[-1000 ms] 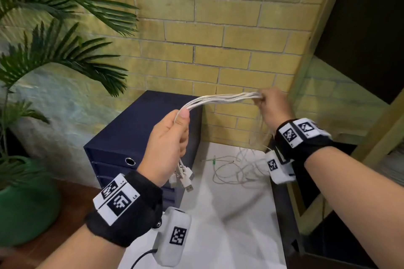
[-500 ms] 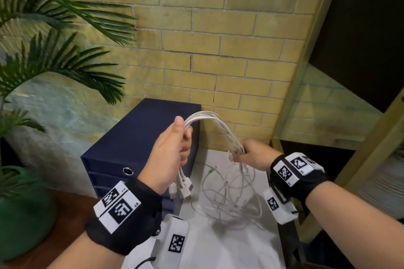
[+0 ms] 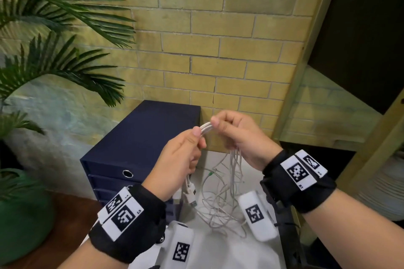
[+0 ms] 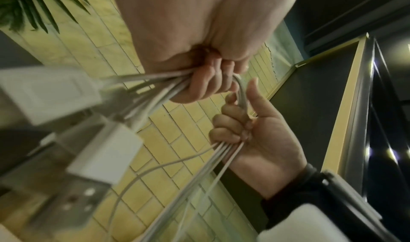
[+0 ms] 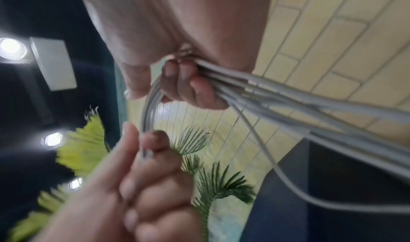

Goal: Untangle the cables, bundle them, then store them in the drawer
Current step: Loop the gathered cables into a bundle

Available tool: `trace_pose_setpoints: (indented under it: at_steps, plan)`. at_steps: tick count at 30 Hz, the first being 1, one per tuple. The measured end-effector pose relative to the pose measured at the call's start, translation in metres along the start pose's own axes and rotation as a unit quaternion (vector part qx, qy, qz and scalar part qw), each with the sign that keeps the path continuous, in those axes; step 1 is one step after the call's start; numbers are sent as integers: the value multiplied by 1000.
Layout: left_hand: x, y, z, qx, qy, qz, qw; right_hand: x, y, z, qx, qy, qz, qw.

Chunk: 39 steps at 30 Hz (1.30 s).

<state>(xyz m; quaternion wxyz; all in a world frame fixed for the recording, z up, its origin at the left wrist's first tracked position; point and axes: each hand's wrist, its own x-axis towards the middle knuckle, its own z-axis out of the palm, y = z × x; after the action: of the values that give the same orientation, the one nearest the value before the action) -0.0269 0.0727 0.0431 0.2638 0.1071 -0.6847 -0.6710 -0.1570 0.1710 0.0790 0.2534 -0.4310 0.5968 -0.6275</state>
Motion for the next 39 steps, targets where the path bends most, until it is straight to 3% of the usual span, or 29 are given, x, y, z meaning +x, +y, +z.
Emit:
trace_pose_setpoints:
  at_steps: [3, 6, 9, 12, 14, 19, 26, 34, 39]
  plan:
    - [-8, -8, 0, 30, -16, 10, 999, 6, -12, -2, 97, 73, 12, 993]
    - [-11, -12, 4, 62, -13, 40, 997, 10, -21, -1, 147, 97, 9, 984]
    - [-9, -11, 5, 154, 1, 91, 984, 7, -31, 2, 176, 96, 4, 980]
    - [-6, -12, 4, 204, 41, 83, 974, 3, -34, 7, 178, 70, -4, 982]
    - [-5, -15, 5, 227, 34, 65, 971, 0, -35, 14, 180, 57, -6, 982]
    - [-1, -26, 23, 174, -13, -1, 985, 2, -35, 27, 184, 66, -8, 981]
    - [-1, -14, 28, 162, -17, -14, 987, 1, -37, 25, 152, 78, -31, 985]
    - [2, -12, 33, 166, -35, -26, 985, -4, -33, 16, -36, 109, -80, 990]
    - [3, -10, 40, 156, -43, -22, 987, -3, -39, 16, 140, 51, -22, 989]
